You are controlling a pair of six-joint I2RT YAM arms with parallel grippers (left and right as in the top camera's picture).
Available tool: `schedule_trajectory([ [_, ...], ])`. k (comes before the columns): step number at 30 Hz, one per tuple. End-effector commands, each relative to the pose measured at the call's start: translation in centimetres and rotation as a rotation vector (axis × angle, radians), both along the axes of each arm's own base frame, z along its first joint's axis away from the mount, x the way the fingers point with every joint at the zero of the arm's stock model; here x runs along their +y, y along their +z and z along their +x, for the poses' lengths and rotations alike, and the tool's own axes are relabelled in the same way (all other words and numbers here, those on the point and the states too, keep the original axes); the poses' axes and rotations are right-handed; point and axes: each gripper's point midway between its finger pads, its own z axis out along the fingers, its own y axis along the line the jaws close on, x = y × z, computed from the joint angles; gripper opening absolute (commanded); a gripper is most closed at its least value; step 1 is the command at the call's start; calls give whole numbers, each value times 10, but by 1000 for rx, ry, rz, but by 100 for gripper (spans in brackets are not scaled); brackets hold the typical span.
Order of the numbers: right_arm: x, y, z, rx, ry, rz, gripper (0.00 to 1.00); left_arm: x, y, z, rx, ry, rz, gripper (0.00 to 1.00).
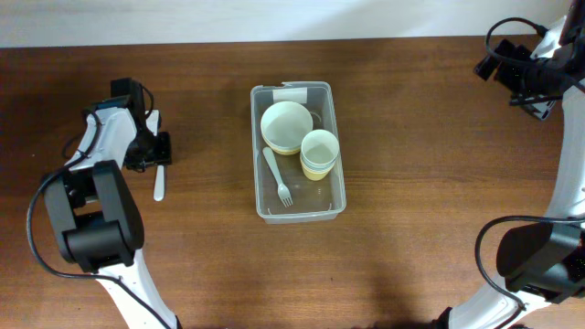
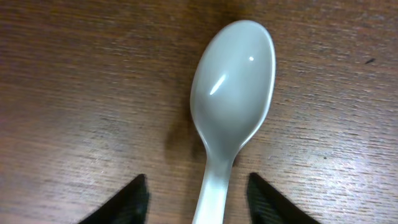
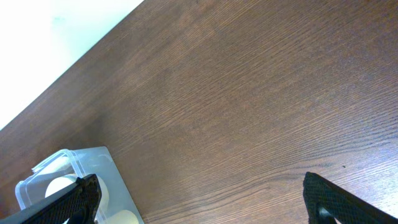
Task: Pack container
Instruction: 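Move the left gripper to the white spoon and grasp it, then carry the white spoon into the container beside the fork and release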
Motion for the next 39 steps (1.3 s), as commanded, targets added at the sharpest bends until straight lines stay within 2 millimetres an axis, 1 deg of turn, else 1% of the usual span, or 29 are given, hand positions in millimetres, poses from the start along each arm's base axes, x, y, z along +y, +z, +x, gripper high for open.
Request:
schedule_trajectory([
  [1, 0, 0, 0, 1, -5, 1, 99, -6, -19, -4, 37, 6, -38, 45],
  [2, 0, 0, 0, 2, -5, 1, 99, -6, -23, -6, 46, 6, -40, 44],
  [4, 0, 0, 0, 1, -5, 1, 99, -7, -24, -6, 50, 2, -40, 38],
  [6, 0, 0, 0, 1, -5, 1, 99, -6, -24, -5, 47, -9, -39, 26],
  [7, 0, 0, 0, 2, -5, 1, 99, -6, -24, -5, 46, -10, -38, 16],
  [8, 0, 0, 0, 2, -5, 1, 99, -6, -24, -6, 51, -23, -38, 9],
  [9, 0, 0, 0, 1, -5, 1, 99, -7, -21, -7, 54, -28, -38, 4],
  [10, 0, 0, 0, 1, -5, 1, 99, -7, -18, -6, 54, -29, -38, 2],
  [11, 0, 0, 0, 1, -5, 1, 99, -6, -8, -5, 52, -29, -38, 1],
  [12, 0, 0, 0, 1, -5, 1, 99, -6, 7, -2, 37, -29, -36, 1],
  [13, 0, 0, 0, 2, -5, 1, 99, -6, 18, 1, 24, -30, -33, 1],
  [14, 0, 0, 0, 1, -5, 1, 99, -5, 40, 7, -8, -31, -27, 2],
  [16, 0, 0, 0, 2, -5, 1, 99, -8, 74, 14, -60, -54, -22, 1],
  [17, 0, 0, 0, 1, -5, 1, 99, -15, 93, 17, -92, -99, -33, 1],
  [18, 0, 0, 0, 1, -5, 1, 99, -27, 122, 19, -142, -157, -47, 1],
  [20, 0, 0, 0, 1, -5, 1, 99, -48, 157, 19, -212, -249, -65, 1],
  [21, 0, 0, 0, 1, -5, 1, 99, -64, 177, 16, -251, -328, -77, 1],
  [22, 0, 0, 0, 2, -5, 1, 99, -88, 198, 11, -301, -444, -91, 1],
  [23, 0, 0, 0, 1, -5, 1, 99, -107, 212, 6, -335, -539, -105, 1],
  [24, 0, 0, 0, 2, -5, 2, 99, -137, 228, -5, -373, -688, -133, 1],
  [25, 0, 0, 0, 1, -5, 1, 99, -169, 241, -22, -396, -862, -159, 1],
  [27, 0, 0, 0, 1, -5, 1, 99, -205, 247, -46, -389, -1073, -175, 1],
  [28, 0, 0, 0, 1, -5, 1, 99, -222, 245, -58, -370, -1179, -174, 1],
  [29, 0, 0, 0, 1, -5, 1, 99, -244, 241, -74, -343, -1323, -177, 1],
  [32, 0, 0, 0, 1, -5, 1, 99, -284, 219, -105, -276, -1587, -190, 1],
  [35, 0, 0, 0, 1, -5, 1, 99, -299, 204, -119, -246, -1680, -202, 1],
  [36, 0, 0, 0, 1, -5, 1, 99, -308, 195, -123, -241, -1712, -207, 1],
  [39, 0, 0, 0, 1, -5, 1, 99, -325, 173, -130, -244, -1761, -212, 1],
])
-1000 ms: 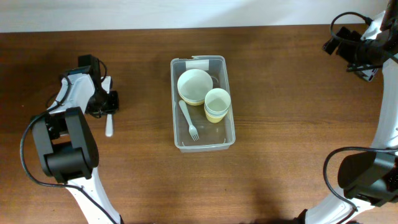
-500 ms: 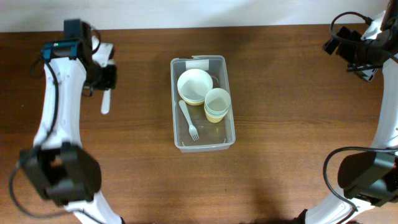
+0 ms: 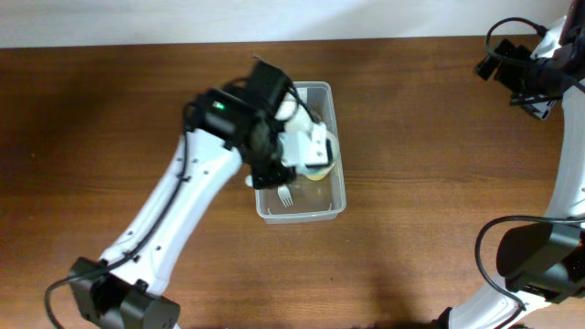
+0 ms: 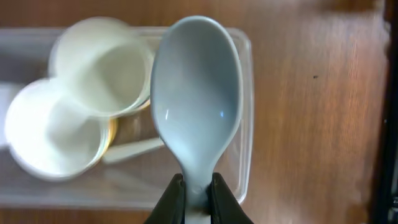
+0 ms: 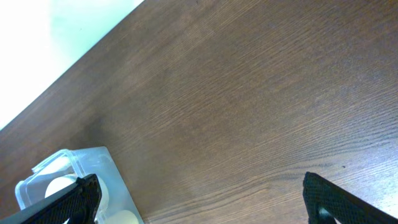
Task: Pack container
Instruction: 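Carry the white spoon into the container beside the fork and release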
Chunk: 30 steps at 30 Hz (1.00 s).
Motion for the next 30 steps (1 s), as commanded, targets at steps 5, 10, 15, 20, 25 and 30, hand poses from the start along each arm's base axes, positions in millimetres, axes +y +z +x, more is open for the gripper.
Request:
schedule_trajectory([
  [5, 0, 0, 0, 1, -5, 1, 99, -17, -59, -7, -10, -124, 19, 1],
  [10, 0, 0, 0, 1, -5, 1, 99, -14, -78, 10, -100, -131, 57, 11],
  [15, 0, 0, 0, 2, -5, 2, 99, -18, -77, 17, -143, -155, 49, 100],
  [20, 0, 0, 0, 2, -5, 2, 99, -9, -61, 35, -189, 1, 82, 100],
  [25, 0, 0, 0, 1, -5, 1, 99, 55, 17, 74, -355, 540, 100, 100],
  [30, 0, 0, 0, 1, -5, 1, 99, 173, 110, 72, -426, 1202, -179, 100],
])
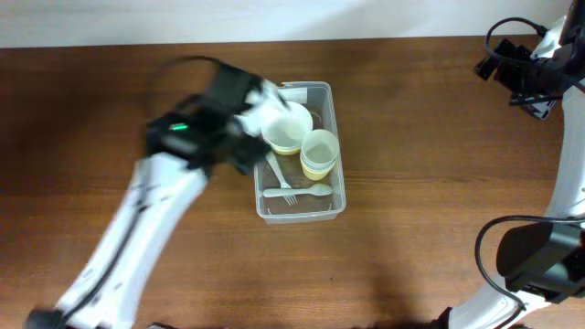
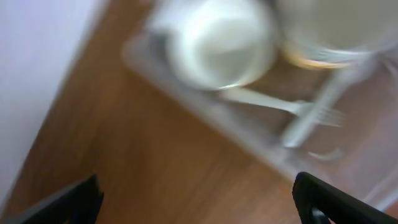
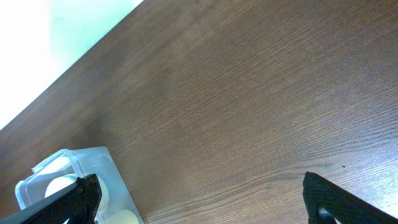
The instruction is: Pack container
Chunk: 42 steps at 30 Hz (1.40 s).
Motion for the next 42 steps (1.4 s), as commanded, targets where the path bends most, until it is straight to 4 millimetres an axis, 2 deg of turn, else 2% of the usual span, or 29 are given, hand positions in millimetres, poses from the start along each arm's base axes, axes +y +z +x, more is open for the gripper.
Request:
schedule_trajectory([
  [1, 0, 0, 0, 1, -5, 1, 99, 97, 79, -12, -199, 557, -299, 100],
  [2, 0, 0, 0, 2, -5, 1, 99, 122, 89, -20, -232, 674, -358, 100],
  [4, 0, 0, 0, 1, -5, 1, 99, 160, 104, -37, -280, 820, -428, 100],
  [7, 0, 0, 0, 1, -5, 1, 99, 184, 112, -54, -306, 882, -450, 100],
  [10, 0, 0, 0, 2, -5, 1, 99, 202, 109, -64, -305, 948, -413, 100],
  [14, 0, 0, 0, 1, -5, 1, 99, 205, 103, -65, -288, 963, -404, 100],
  [21, 3, 0, 1, 2, 3, 1, 99, 199, 101, -64, -268, 940, -429, 100],
  [25, 29, 24, -3, -53, 56, -16, 99, 199, 101, -64, -268, 940, -429, 100],
  [27, 51, 46, -8, -103, 102, -28, 99, 199, 101, -64, -268, 940, -429, 100],
  [29, 83, 72, -18, -167, 170, -40, 99, 199, 101, -64, -268, 940, -429, 100],
  [32, 113, 98, -33, -233, 236, -48, 99, 199, 101, -64, -268, 940, -429, 100],
  [34, 137, 130, -55, -316, 293, -56, 99, 199, 101, -64, -268, 940, -429, 100],
  [35, 140, 142, -66, -355, 309, -81, 99, 199, 101, -64, -268, 940, -429, 100],
  [36, 134, 151, -75, -380, 311, -146, 99, 199, 101, -64, -268, 940, -429, 100],
  [39, 119, 171, -100, -457, 302, -279, 99, 199, 101, -64, -267, 941, -428, 100],
  [42, 117, 186, -117, -579, 351, -385, 99, 199, 101, -65, -265, 941, -427, 100],
])
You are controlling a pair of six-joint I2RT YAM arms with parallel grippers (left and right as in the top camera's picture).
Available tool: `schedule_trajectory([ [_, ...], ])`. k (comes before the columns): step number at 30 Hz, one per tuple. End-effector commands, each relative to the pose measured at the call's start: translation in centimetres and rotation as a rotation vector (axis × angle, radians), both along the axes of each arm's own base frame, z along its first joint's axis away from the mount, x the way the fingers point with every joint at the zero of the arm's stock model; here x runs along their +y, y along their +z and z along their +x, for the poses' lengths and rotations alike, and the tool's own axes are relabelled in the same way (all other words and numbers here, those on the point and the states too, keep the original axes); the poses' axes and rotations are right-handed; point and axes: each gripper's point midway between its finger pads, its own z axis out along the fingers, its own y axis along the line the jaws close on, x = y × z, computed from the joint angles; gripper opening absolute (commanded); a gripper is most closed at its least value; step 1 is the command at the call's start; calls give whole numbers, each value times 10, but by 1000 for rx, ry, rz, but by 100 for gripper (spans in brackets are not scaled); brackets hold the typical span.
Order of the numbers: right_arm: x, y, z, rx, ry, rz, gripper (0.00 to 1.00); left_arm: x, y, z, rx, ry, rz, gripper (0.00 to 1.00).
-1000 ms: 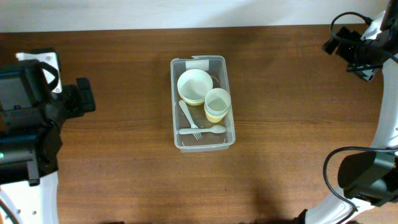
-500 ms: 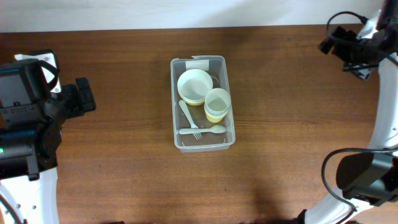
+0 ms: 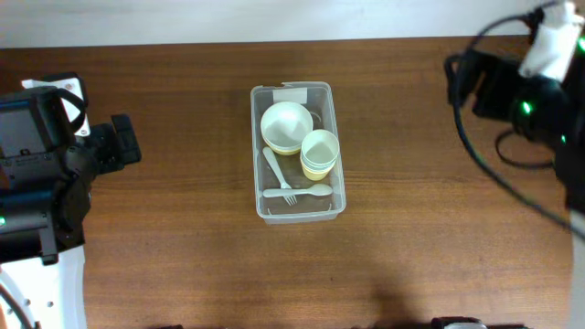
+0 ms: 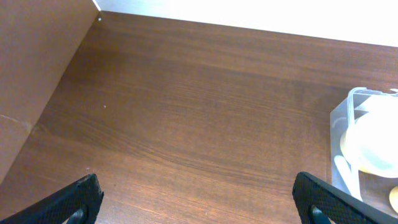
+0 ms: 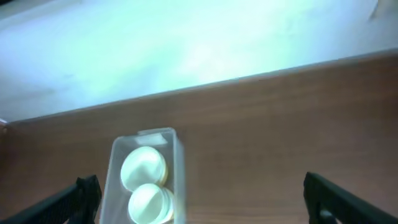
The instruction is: Pack container
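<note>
A clear plastic container (image 3: 300,216) stands mid-table. Inside it are a cream bowl (image 3: 285,125), a stack of cream cups (image 3: 319,153), a white fork (image 3: 277,175) and a white spoon (image 3: 300,193) lying across the front end. My left gripper (image 4: 199,202) is open and holds nothing, over bare wood well left of the container (image 4: 344,124). My right gripper (image 5: 205,199) is open too and holds nothing. It is high up, looking down at the container (image 5: 181,171), bowl (image 5: 144,169) and cups (image 5: 149,202) in a blurred view.
The left arm (image 3: 46,164) fills the table's far left and the right arm (image 3: 516,87) the far right corner. A pale wall (image 5: 186,56) runs along the table's back edge. A brown panel (image 4: 37,56) closes off the left side.
My left arm was beside the container's left wall and is now at the far left of the table. My right arm has shifted, and its view now faces the container from higher up.
My open left gripper first straddled the white spoon on the table at the left. Then it was shut on the spoon above the container. Later the spoon lay in the container's front end with the gripper open. Now the left arm is back at the left.
</note>
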Motion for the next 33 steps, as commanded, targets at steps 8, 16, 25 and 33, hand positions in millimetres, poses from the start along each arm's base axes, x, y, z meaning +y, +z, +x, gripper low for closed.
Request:
schedule_trajectory([
  [8, -10, -64, -65, -281, 69, -325, 99, 0, 0, 0, -2, 6, -17, 100],
  [16, -19, -195, -108, -229, 31, -326, 99, 0, 0, 0, -2, 6, -17, 100],
  [25, -17, -282, -123, -209, 38, -322, 99, 0, 0, 0, -2, 6, -17, 100],
  [33, -18, -322, -123, -150, 47, -317, 99, 0, 0, 0, -1, 6, -17, 100],
])
